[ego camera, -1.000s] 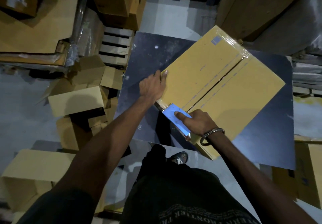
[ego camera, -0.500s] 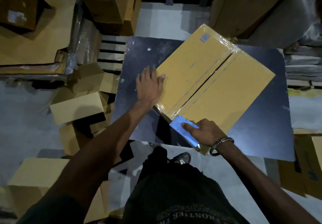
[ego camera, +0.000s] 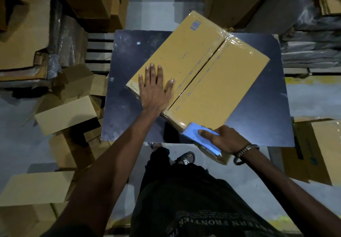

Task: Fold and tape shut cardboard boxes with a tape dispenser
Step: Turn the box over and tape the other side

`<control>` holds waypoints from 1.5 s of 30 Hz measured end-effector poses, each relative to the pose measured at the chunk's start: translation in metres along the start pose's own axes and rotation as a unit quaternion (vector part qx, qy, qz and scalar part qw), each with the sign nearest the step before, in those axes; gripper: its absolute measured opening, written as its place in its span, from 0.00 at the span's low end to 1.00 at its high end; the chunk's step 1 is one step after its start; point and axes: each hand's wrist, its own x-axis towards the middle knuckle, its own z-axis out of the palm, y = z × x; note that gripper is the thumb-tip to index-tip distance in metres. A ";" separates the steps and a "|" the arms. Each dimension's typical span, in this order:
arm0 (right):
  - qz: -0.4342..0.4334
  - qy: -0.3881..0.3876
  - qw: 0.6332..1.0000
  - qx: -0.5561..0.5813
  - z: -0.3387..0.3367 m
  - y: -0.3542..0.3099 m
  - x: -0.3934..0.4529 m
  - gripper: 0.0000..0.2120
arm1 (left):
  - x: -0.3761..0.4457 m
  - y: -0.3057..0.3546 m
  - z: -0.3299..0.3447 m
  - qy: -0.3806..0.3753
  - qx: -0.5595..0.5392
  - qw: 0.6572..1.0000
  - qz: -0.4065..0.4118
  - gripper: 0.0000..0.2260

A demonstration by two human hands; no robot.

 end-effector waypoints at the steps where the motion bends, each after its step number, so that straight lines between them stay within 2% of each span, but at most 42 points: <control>1: 0.006 0.007 1.000 -0.005 0.001 0.008 -0.004 0.32 | 0.000 0.000 0.000 -0.002 0.001 1.000 -0.003 0.37; 7: -0.016 0.049 0.999 0.000 0.013 0.013 -0.013 0.33 | -0.009 0.011 -0.015 -0.017 -0.021 1.000 -0.013 0.35; 11: -0.004 0.054 0.998 0.022 0.013 0.020 -0.008 0.33 | -0.056 0.063 -0.013 -0.052 -0.010 0.992 0.116 0.35; 13: -0.004 0.045 0.998 0.033 0.011 0.019 -0.007 0.33 | -0.074 0.076 -0.001 -0.043 -0.014 0.988 0.151 0.34; 17: -0.025 0.048 0.997 0.047 0.015 0.029 -0.011 0.34 | -0.072 0.068 0.009 -0.023 -0.024 0.989 0.143 0.30; 22: -0.018 0.060 0.997 0.055 0.024 0.080 -0.035 0.34 | -0.071 0.072 0.011 -0.029 -0.022 0.989 0.146 0.31; 28: -0.028 0.079 0.996 0.033 0.025 0.086 -0.032 0.34 | -0.078 0.084 0.005 -0.042 -0.020 0.992 0.117 0.31; 30: -0.026 0.079 0.996 0.032 0.026 0.090 -0.031 0.35 | -0.086 0.104 0.003 -0.031 -0.033 0.990 0.134 0.31; 33: -0.024 0.072 0.996 0.036 0.028 0.092 -0.031 0.35 | -0.098 0.123 0.009 -0.037 -0.020 0.979 0.200 0.32; 41: -0.018 0.008 0.998 0.066 -0.008 0.123 -0.045 0.34 | -0.095 0.120 0.019 -0.037 0.004 0.981 0.193 0.31; 45: 0.012 -0.001 0.998 0.066 0.003 0.148 -0.046 0.34 | -0.095 0.120 0.018 -0.044 -0.003 0.982 0.186 0.31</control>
